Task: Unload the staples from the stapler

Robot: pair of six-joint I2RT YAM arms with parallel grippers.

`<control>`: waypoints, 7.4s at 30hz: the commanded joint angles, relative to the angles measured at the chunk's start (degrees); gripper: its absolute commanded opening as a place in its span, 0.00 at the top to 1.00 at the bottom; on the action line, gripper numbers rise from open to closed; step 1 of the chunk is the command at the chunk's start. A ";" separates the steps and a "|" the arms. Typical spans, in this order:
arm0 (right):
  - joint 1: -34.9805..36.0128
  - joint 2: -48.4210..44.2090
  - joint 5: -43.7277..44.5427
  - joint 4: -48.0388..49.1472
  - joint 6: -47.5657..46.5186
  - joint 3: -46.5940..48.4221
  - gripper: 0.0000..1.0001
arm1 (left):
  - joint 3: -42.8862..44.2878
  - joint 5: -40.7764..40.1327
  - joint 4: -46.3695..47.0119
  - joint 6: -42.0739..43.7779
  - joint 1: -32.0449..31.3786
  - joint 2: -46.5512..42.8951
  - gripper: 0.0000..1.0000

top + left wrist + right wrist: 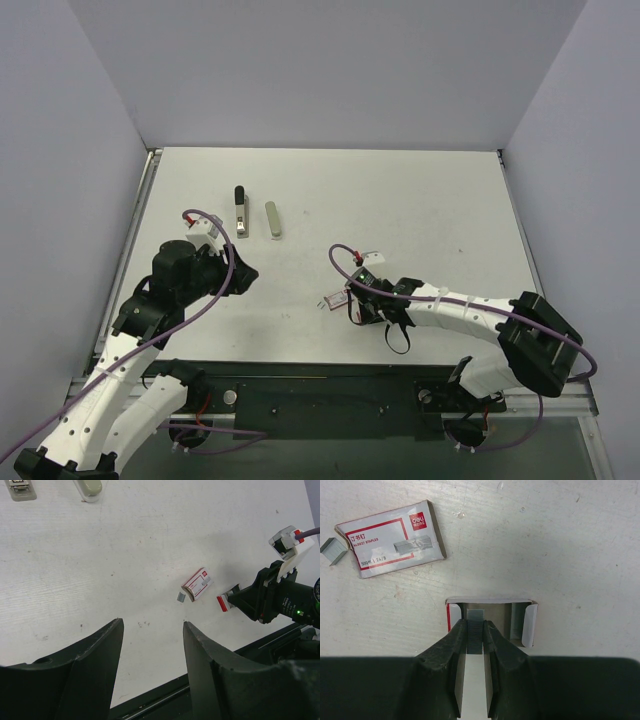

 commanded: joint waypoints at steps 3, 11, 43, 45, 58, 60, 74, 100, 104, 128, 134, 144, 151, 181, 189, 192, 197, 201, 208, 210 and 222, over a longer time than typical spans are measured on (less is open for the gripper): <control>-0.46 0.85 1.66 -0.86 0.86 -0.16 0.92 | -0.02 0.52 2.41 0.53 0.55 -0.39 0.39; -0.46 1.20 2.01 -0.33 1.21 0.28 0.92 | 0.07 0.70 2.58 0.53 0.73 -0.30 0.39; -0.55 -3.01 3.42 -0.15 1.74 0.19 0.71 | -0.11 1.13 2.84 0.53 1.08 -0.22 0.39; -0.55 -3.46 3.86 -0.42 1.65 0.37 0.71 | -0.11 1.22 2.76 0.53 1.08 -0.22 0.39; -0.72 0.85 6.23 1.07 1.65 3.36 0.86 | -0.11 1.22 2.76 0.53 1.17 -0.30 0.39; -0.81 1.64 6.58 1.08 1.56 4.06 0.89 | -0.19 1.40 2.85 0.45 1.17 -0.30 0.39; -1.95 4.45 5.44 2.22 1.39 4.59 1.00 | -0.02 1.40 2.93 0.45 1.17 -0.39 0.39; -1.43 1.20 1.14 -0.77 1.30 2.92 1.00 | -0.19 1.49 2.93 0.53 1.26 -0.39 0.39; -1.34 0.32 0.96 -2.17 1.21 3.09 1.00 | -0.19 1.58 2.93 0.53 1.34 -0.39 0.39; -0.20 -1.00 1.22 -4.20 3.50 2.39 0.70 | -0.28 1.93 3.20 0.36 1.61 -0.30 0.39; -0.11 0.58 1.13 -4.20 4.20 2.39 0.70 | -0.28 1.93 3.28 0.45 1.61 -0.13 0.39; -0.20 1.90 1.13 -4.20 5.78 2.39 0.75 | -0.28 2.10 3.20 0.45 1.69 -0.13 0.39; -0.20 2.87 1.22 -4.20 6.66 2.30 0.76 | -0.28 2.02 3.20 0.36 1.69 -0.13 0.39; -0.46 2.35 1.57 -5.16 6.57 3.09 0.95 | -0.28 2.10 3.20 0.36 1.69 -0.04 0.39; -0.37 0.06 2.10 -6.40 6.40 2.92 0.99 | -0.28 2.02 3.28 0.36 1.78 -0.04 0.39; -0.28 -0.47 2.19 -6.92 6.31 2.92 0.99 | -0.28 2.10 3.37 0.45 1.78 -0.04 0.39; -0.29 0.06 1.57 -7.36 6.05 3.09 0.99 | -0.28 2.28 3.28 0.27 1.87 -0.04 0.39; -0.28 0.76 1.49 -7.45 5.78 3.18 0.99 | -0.37 2.28 3.28 0.27 1.87 -0.04 0.39; -0.20 2.17 1.31 -7.19 5.43 3.53 1.00 | -0.37 2.37 3.37 0.36 1.87 -0.04 0.39; -0.20 2.52 1.22 -6.92 5.26 3.53 1.00 | -0.37 2.28 3.28 0.36 1.87 -0.13 0.39; -0.02 3.75 -0.89 -5.60 3.15 3.53 0.98 | -0.28 2.37 3.37 0.36 1.87 -0.13 0.39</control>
